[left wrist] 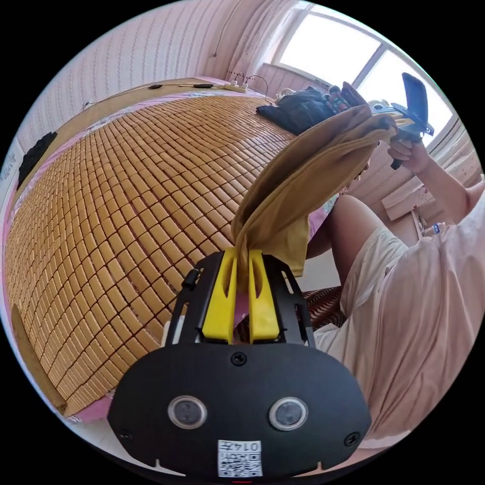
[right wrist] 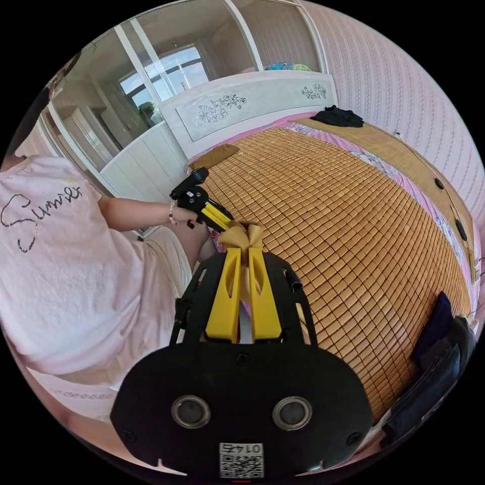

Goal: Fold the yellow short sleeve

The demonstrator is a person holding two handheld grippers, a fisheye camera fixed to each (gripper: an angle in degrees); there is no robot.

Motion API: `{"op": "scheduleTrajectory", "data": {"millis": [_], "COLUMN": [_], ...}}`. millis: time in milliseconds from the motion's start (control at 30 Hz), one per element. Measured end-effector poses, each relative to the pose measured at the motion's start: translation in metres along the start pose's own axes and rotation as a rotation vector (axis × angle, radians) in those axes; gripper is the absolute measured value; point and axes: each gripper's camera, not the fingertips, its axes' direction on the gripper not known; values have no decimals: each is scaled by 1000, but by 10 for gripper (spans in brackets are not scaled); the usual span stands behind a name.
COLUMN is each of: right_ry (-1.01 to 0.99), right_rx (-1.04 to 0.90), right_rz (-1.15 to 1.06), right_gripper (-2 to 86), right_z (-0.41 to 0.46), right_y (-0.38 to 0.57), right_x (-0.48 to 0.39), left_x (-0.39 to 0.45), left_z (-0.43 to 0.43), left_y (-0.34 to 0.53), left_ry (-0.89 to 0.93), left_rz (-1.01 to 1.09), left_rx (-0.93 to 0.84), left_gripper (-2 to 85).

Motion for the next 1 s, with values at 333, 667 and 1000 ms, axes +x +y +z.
{"op": "scheduleTrajectory", "data": {"millis": [333, 667, 1000], "right_ry": [-7, -96, 184], "right_rx": [125, 93, -280], "right_rz": [-127, -450, -230], "right_gripper": [15, 17, 85], "right_z": [-10, 87, 269], "right_y": [-88, -314, -588], "right_x": [-51, -166, -235], "left_x": [40, 0, -161], "left_z": [-141, -225, -260], "left_y": [88, 186, 234], "left_ry": [-258, -494, -775], "left_rz": [-280, -642, -1160], "left_rx": [196, 330, 277], "left_gripper": [9, 17, 115]}}
